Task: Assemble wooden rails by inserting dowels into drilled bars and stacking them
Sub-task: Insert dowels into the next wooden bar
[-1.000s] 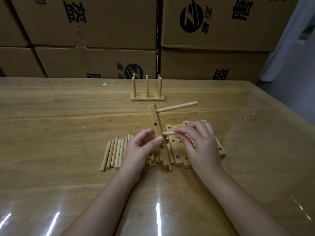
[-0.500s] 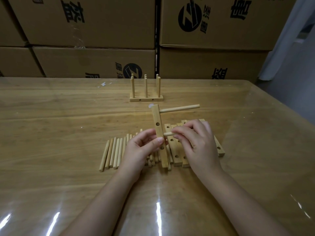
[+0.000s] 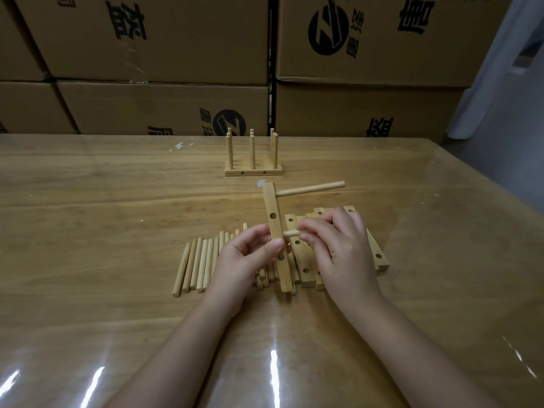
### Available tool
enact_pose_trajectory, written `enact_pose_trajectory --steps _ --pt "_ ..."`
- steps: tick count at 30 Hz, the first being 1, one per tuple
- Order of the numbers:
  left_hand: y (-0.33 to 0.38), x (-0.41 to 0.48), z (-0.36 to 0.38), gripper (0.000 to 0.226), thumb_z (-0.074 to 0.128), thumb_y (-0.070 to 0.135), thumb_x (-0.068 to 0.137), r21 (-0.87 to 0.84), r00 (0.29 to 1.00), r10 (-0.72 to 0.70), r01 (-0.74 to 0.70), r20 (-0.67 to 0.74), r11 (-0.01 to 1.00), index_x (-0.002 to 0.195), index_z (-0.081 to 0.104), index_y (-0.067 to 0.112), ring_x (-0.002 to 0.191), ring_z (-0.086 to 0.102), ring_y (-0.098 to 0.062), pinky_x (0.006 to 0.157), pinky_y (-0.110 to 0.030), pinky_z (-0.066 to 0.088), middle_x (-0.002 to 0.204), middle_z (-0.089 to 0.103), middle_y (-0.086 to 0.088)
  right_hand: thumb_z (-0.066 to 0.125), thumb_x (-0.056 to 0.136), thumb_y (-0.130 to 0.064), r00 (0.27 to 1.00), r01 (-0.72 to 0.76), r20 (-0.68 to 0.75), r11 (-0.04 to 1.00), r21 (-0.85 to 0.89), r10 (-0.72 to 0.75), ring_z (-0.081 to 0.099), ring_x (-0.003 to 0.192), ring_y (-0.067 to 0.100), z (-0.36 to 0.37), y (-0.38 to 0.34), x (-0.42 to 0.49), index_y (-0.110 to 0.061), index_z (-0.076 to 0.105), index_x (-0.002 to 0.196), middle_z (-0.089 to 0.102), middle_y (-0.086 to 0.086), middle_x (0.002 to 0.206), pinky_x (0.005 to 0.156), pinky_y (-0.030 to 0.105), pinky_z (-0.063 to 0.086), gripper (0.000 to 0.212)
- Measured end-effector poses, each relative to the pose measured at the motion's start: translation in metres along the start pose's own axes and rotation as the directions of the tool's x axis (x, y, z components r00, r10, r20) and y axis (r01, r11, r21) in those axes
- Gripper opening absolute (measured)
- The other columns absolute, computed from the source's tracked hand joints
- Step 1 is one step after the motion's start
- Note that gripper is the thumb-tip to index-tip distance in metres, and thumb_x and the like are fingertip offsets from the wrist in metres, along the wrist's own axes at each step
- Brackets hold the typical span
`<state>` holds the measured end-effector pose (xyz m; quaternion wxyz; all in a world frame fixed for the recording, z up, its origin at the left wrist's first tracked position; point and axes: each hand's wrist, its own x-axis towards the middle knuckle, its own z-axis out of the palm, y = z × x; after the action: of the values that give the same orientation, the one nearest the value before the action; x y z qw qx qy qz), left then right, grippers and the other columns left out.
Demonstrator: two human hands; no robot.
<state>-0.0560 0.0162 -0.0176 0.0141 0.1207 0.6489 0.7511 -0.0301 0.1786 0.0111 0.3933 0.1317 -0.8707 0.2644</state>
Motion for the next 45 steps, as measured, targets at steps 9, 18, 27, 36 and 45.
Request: enact_pose_trajectory --steps 9,18,27,36,45 --pt "-0.001 -0.001 -0.001 0.049 0.072 0.028 0.070 0.025 1.000 0.007 -0.007 0.015 1.000 0.114 0.065 0.008 0.085 0.070 -0.007 0.067 -0.014 0.050 0.088 0.074 0.003 0.067 0.082 -0.004 0.999 -0.016 0.047 1.000 -0.008 0.017 0.051 0.079 0.028 0.000 0.000 0.000 -0.011 0.073 0.094 0.058 0.007 0.079 0.065 0.040 0.044 0.015" --pt "0.004 -0.004 0.002 0.044 0.067 0.024 0.073 0.069 0.999 0.029 -0.032 0.042 0.997 0.114 0.065 0.009 0.082 0.069 -0.003 0.068 -0.014 0.050 0.088 0.074 0.007 0.063 0.085 -0.015 0.995 -0.003 0.095 1.000 -0.003 0.003 0.050 0.074 0.026 -0.001 0.004 0.002 -0.011 0.073 0.094 0.055 0.006 0.075 0.066 0.035 0.041 0.014" --pt "0.003 -0.002 0.001 0.044 0.068 0.025 0.071 0.046 1.000 0.016 -0.018 0.026 0.999 0.113 0.065 0.014 0.086 0.070 -0.007 0.068 -0.014 0.051 0.094 0.075 0.001 0.062 0.086 -0.017 0.996 0.008 0.094 1.000 0.001 -0.008 0.051 0.072 0.024 0.001 0.006 0.002 -0.011 0.073 0.095 0.056 0.004 0.075 0.064 0.036 0.042 0.015" --pt "0.005 0.001 0.001 0.042 0.067 0.028 0.077 -0.015 0.999 -0.045 0.045 -0.025 0.999 0.114 0.066 0.008 0.102 0.067 -0.026 0.087 -0.046 0.054 0.104 0.073 -0.008 0.045 0.091 -0.033 0.989 -0.113 -0.086 0.986 0.120 0.123 0.044 0.100 0.013 -0.001 0.008 0.001 -0.012 0.051 0.126 0.038 0.000 0.114 0.088 0.019 0.039 0.041" --pt "0.005 0.001 -0.002 0.029 0.063 0.035 0.084 -0.043 0.995 -0.099 0.099 0.006 0.994 0.104 0.072 0.016 0.090 0.069 -0.023 0.075 -0.040 0.056 0.095 0.073 -0.009 0.034 0.094 -0.047 0.902 -0.394 0.045 0.775 0.494 0.429 0.056 0.083 0.001 -0.002 0.013 0.001 -0.028 0.045 0.123 0.058 -0.006 0.094 0.071 0.015 0.048 0.037"
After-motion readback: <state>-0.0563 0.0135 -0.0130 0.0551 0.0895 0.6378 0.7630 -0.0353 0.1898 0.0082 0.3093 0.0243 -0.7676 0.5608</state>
